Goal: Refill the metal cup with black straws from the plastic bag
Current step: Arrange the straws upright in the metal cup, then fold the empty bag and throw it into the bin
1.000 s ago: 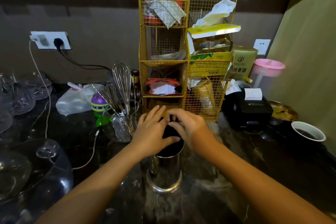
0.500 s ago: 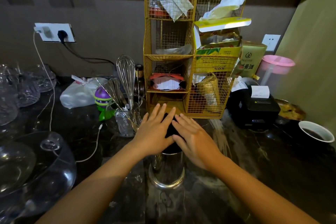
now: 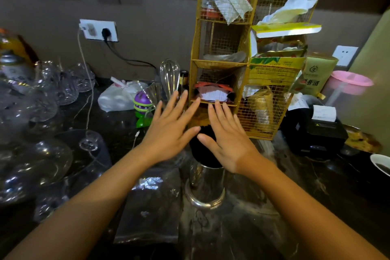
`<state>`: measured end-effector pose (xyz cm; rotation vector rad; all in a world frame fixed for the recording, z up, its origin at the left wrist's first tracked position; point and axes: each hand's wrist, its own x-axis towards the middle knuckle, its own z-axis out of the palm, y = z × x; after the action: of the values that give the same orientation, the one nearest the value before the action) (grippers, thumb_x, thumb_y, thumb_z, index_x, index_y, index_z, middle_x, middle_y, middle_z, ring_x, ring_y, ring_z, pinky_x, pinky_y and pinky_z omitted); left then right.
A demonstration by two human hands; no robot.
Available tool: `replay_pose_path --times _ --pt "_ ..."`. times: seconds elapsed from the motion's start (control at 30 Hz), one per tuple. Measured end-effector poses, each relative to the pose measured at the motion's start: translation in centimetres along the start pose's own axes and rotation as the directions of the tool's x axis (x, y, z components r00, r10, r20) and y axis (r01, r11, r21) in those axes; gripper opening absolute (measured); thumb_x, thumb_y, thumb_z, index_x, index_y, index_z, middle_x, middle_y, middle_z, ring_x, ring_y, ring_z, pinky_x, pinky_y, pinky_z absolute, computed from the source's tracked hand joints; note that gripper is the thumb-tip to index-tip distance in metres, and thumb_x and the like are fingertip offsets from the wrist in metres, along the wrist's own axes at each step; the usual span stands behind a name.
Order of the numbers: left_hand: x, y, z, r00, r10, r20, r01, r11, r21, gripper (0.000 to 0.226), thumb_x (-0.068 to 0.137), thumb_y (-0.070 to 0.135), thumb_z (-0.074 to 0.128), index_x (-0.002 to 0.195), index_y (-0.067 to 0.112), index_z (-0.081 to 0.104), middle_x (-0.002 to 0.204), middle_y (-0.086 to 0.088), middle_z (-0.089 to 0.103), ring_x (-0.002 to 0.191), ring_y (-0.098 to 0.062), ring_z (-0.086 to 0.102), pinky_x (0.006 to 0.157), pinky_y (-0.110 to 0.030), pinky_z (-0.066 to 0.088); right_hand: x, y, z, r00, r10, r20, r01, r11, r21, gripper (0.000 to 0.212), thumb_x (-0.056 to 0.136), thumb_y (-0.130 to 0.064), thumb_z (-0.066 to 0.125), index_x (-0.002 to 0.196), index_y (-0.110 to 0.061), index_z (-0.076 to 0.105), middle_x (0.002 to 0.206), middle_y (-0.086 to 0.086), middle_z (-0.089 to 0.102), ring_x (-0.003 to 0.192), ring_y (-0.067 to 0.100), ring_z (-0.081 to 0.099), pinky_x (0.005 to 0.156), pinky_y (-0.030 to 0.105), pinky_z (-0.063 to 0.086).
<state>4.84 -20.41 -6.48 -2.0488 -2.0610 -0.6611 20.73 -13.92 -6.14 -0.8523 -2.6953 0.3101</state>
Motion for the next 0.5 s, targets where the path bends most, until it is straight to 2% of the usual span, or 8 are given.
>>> replay_pose_path --times 0.1,0.23,0.37,0.5 --pt "-2.5 -1.5 -1.4 0.998 -0.047 -0.042 0.045 0.998 -0.036 0.056 0.087 0.052 0.026 0.125 0.045 -0.015 0.140 0.010 -0.021 0.130 -0.010 -0.027 0.107 -0.035 -0.014 0.1 -2.4 0.4 0.996 -0.084 0.002 0.084 0.996 0.042 0.066 0.089 -0.052 0.022 0.129 -0.028 -0.025 0.135 -0.011 -0.030 0.127 0.005 -0.032 0.108 0.030 -0.016" --pt "-6.8 -3.6 -1.8 0.995 -0.096 -0.023 0.096 0.995 -0.014 0.059 0.083 0.054 0.024 0.128 0.042 -0.012 0.143 0.008 -0.016 0.133 -0.011 -0.022 0.111 -0.037 -0.008 -0.3 -4.9 2.5 0.982 -0.186 0.040 0.182 0.980 0.083 0.064 0.088 -0.055 0.022 0.123 -0.033 -0.026 0.136 -0.012 -0.031 0.125 0.004 -0.035 0.105 0.025 -0.019" --pt "-11.6 -5.6 -0.6 0.978 -0.198 0.062 0.200 0.979 -0.029 0.065 0.088 0.048 0.036 0.130 0.035 -0.011 0.143 0.008 -0.015 0.133 -0.010 -0.021 0.110 -0.033 -0.008 -1.1 -6.1 6.1 0.959 -0.267 0.095 0.258 0.961 0.099 0.067 0.088 -0.055 0.023 0.124 -0.032 -0.028 0.136 -0.013 -0.032 0.118 -0.001 -0.045 0.096 0.010 -0.029" --pt "-16.0 -7.1 1.7 0.944 -0.244 0.220 0.253 0.967 -0.012 0.067 0.090 0.036 0.041 0.127 0.036 -0.015 0.141 0.009 -0.019 0.131 -0.010 -0.024 0.108 -0.028 -0.012 -2.9 -6.1 10.4 0.944 -0.240 0.225 0.228 0.970 0.081 0.069 0.089 -0.055 0.025 0.124 -0.031 -0.029 0.138 -0.012 -0.031 0.128 0.006 -0.034 0.106 0.024 -0.017"
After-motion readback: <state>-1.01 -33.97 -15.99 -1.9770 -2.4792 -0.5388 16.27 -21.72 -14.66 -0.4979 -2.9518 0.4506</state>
